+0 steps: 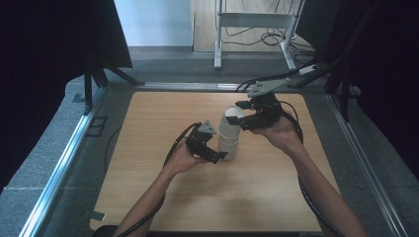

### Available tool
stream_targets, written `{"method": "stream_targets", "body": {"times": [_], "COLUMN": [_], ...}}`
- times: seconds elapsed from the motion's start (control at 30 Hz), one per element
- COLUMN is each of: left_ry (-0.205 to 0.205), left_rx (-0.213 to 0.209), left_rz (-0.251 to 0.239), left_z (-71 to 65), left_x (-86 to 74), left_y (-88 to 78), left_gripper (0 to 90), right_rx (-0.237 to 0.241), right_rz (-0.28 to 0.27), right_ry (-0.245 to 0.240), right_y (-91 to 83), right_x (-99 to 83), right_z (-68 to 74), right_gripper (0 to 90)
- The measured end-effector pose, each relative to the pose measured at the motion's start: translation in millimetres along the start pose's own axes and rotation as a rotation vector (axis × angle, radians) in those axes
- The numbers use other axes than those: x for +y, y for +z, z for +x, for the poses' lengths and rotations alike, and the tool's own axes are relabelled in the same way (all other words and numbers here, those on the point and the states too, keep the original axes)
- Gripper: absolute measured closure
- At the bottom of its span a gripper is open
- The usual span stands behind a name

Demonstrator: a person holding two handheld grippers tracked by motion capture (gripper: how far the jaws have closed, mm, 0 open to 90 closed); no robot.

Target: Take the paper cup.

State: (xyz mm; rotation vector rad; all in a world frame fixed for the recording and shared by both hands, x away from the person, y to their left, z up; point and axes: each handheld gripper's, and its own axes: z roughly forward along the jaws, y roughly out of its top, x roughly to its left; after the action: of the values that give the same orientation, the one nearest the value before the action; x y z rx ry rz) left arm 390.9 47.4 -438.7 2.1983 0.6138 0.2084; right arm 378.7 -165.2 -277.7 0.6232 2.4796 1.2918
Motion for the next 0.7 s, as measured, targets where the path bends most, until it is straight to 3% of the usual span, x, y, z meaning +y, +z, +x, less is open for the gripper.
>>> {"method": "stream_targets", "body": {"times": [0.27,0.53,0.7], "left_ry": [-0.001,-0.001,0.021], "left_rx": [-0.022,-0.077,-0.104], "left_rz": [-0.014,-0.032,-0.035], "left_z": [-5.5,-12.1,-20.0], "left_x": [-4.3,-9.2,-10.9], "left_y": [-8.3,-17.6,-21.8], "left_gripper": [1.4,0.9,0.9], "right_rx": [0.023,0.029,0.034], "right_rz": [0.006,0.021,0.018], "right_ry": [-0.006,-0.022,-0.03], "right_y": [-3.9,-8.3,-10.1], "right_x": [-4.0,-16.9,-23.1], "right_z": [8.0,16.7,21.3], "right_gripper": [37.2,37.2,37.3]}}
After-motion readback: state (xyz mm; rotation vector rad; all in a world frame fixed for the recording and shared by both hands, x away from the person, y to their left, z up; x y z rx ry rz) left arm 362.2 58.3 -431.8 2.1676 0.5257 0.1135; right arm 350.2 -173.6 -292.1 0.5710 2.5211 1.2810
